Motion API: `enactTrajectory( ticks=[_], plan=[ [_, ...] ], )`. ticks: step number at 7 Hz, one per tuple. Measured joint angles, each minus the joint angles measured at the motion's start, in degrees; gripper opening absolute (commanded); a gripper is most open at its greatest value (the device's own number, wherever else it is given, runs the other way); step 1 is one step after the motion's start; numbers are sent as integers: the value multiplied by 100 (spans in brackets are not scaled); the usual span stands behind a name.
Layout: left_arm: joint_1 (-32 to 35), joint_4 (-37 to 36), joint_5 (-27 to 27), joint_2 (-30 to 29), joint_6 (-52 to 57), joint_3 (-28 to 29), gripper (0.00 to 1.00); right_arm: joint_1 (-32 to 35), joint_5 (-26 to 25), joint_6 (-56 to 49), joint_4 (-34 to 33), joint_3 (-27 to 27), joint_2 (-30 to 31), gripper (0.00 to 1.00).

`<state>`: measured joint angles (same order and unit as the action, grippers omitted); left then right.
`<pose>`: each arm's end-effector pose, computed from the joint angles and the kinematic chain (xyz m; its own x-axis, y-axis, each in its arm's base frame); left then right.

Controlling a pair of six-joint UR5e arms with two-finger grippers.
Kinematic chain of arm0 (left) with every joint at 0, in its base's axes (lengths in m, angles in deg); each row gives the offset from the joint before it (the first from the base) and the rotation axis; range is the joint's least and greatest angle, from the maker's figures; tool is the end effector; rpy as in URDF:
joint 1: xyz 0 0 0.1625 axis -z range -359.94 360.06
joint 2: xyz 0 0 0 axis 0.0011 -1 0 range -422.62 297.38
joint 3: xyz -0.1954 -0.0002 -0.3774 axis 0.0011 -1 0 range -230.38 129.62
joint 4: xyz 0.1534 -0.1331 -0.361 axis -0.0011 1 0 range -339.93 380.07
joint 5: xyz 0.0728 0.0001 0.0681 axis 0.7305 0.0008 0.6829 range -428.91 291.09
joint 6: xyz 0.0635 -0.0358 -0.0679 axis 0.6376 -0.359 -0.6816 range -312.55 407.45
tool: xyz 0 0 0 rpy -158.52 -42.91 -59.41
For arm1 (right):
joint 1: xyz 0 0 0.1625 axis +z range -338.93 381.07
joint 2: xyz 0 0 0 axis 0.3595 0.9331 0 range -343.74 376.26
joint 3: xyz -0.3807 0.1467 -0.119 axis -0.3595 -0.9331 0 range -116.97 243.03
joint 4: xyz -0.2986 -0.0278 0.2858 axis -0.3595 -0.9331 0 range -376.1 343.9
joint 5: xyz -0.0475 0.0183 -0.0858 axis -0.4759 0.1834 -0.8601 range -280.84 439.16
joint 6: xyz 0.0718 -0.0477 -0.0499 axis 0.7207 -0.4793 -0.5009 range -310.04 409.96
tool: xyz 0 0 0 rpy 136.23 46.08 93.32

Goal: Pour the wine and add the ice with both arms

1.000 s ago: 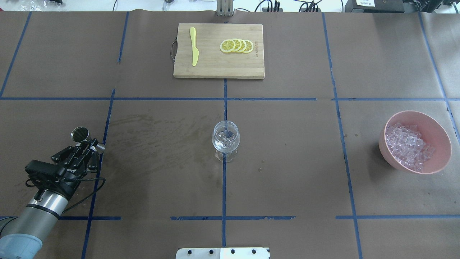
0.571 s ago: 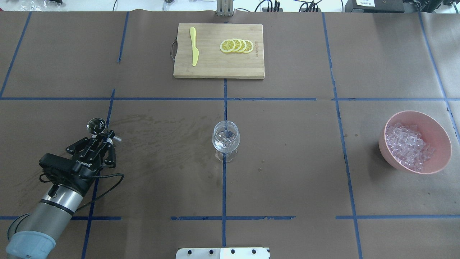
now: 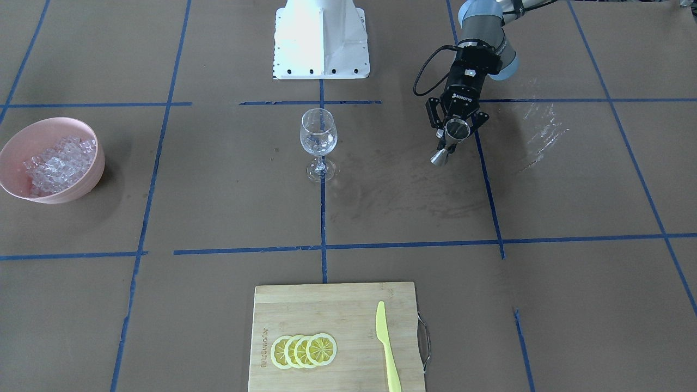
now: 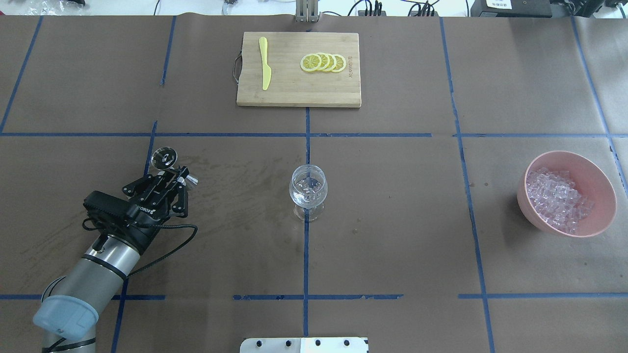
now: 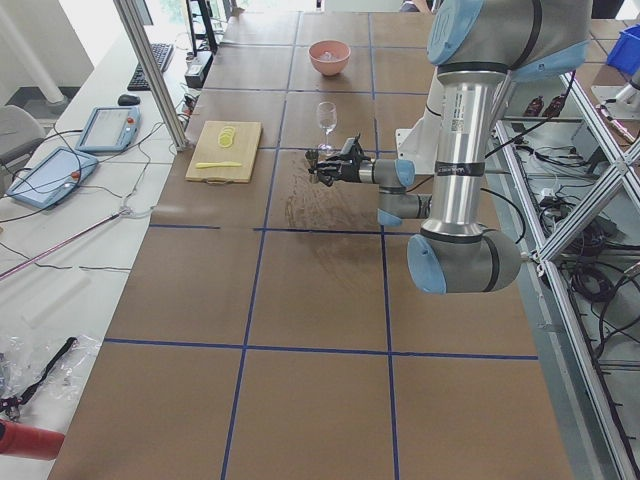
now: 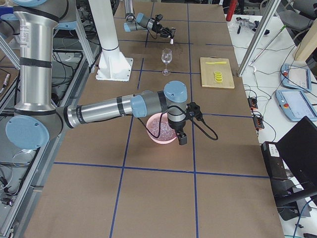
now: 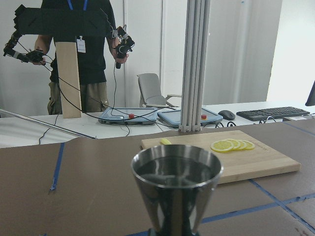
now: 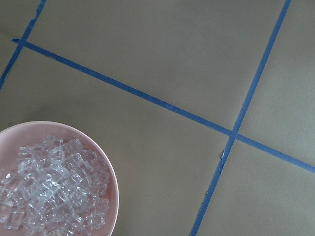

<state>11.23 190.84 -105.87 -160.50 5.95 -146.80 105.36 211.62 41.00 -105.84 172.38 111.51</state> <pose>0.4387 -0.3035 0.3820 0.6146 0.3376 -0.7129 0.6596 0.2758 0.6992 0.0203 -0.4607 0.5366 0.6936 -0.3874 0.6073 0.2072 0.9147 0.3469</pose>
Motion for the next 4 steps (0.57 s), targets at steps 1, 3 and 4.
enactTrajectory(
  ticks=[1, 3, 4],
  plan=[
    [33, -129, -82, -203, 6, 28, 0, 0, -1, 0, 0, -1, -7, 100],
    [39, -660, -90, -602, 236, 51, 0, 0, -1, 0, 0, -1, -13, 100],
    [38, -799, -80, -776, 487, 53, 0, 0, -1, 0, 0, -5, -15, 100]
  ],
)
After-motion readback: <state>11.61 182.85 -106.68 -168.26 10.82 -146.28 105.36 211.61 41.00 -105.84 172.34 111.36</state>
